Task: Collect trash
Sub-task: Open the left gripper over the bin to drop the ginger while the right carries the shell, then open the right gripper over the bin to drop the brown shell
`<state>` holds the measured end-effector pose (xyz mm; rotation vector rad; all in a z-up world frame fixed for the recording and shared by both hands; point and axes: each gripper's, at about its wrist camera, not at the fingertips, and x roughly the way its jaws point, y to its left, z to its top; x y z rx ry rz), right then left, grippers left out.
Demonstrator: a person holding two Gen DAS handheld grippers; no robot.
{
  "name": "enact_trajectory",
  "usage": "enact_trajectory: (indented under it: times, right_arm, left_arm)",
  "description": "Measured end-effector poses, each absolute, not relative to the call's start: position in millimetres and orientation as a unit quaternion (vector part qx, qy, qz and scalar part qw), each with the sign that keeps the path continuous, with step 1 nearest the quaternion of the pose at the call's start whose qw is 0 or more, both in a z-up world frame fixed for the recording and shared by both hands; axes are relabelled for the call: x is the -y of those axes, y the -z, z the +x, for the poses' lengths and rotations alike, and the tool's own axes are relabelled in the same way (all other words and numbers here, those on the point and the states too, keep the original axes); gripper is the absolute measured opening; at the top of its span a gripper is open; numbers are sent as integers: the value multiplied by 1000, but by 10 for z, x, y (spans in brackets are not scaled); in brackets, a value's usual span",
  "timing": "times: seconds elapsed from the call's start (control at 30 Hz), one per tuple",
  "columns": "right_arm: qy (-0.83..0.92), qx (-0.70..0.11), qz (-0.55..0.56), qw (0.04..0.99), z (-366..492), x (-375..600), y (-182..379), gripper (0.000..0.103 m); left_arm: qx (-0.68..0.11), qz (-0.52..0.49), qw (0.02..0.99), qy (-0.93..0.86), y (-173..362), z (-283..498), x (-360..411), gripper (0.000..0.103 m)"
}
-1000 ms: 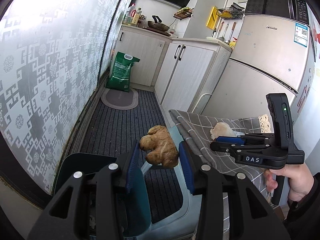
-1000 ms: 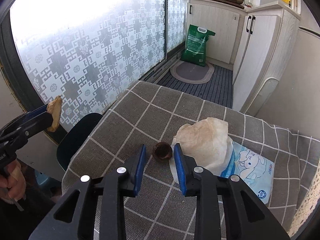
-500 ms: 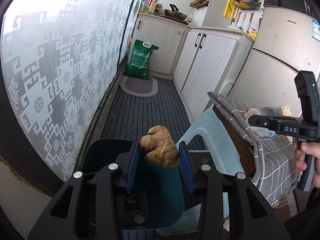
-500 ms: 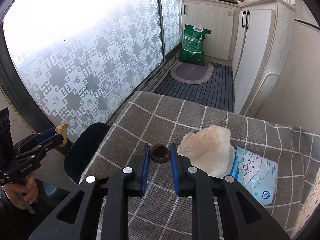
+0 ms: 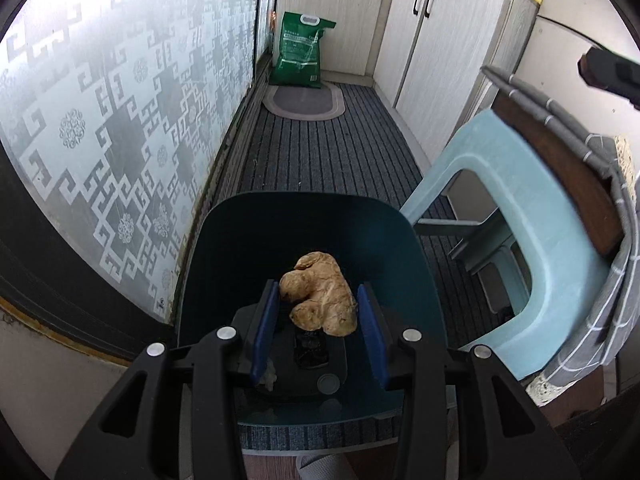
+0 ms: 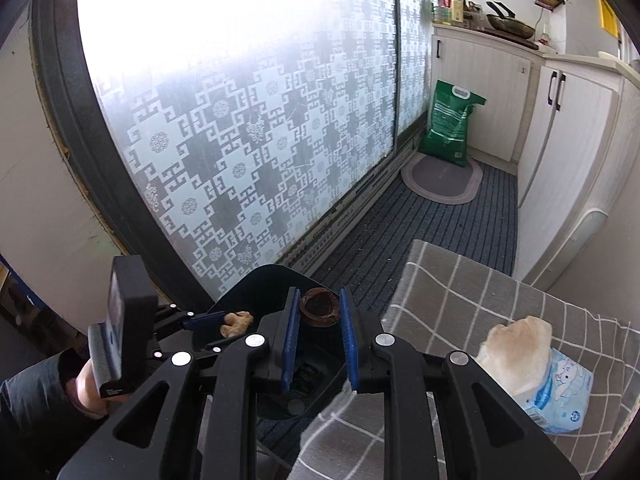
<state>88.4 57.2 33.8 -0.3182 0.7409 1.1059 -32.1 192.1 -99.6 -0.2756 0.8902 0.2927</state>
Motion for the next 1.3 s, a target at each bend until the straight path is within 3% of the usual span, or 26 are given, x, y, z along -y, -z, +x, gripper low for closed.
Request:
enact_trajectory:
  times: [0.4, 0.9, 1.3]
  right_arm:
    - [-533, -369, -214, 730, 431, -1121, -30, 20]
    - [-517, -406, -262, 707, 343, -1469, 308, 20]
    - [-501, -429, -292, 693, 330, -1641, 662, 20]
  left_arm:
    - [-460, -139, 865, -143, 1243, -357, -2074, 47]
    - [-412, -153, 887, -141, 1025, -559, -2190, 16]
    - [-319, -189, 917, -149, 630, -807, -2326, 14]
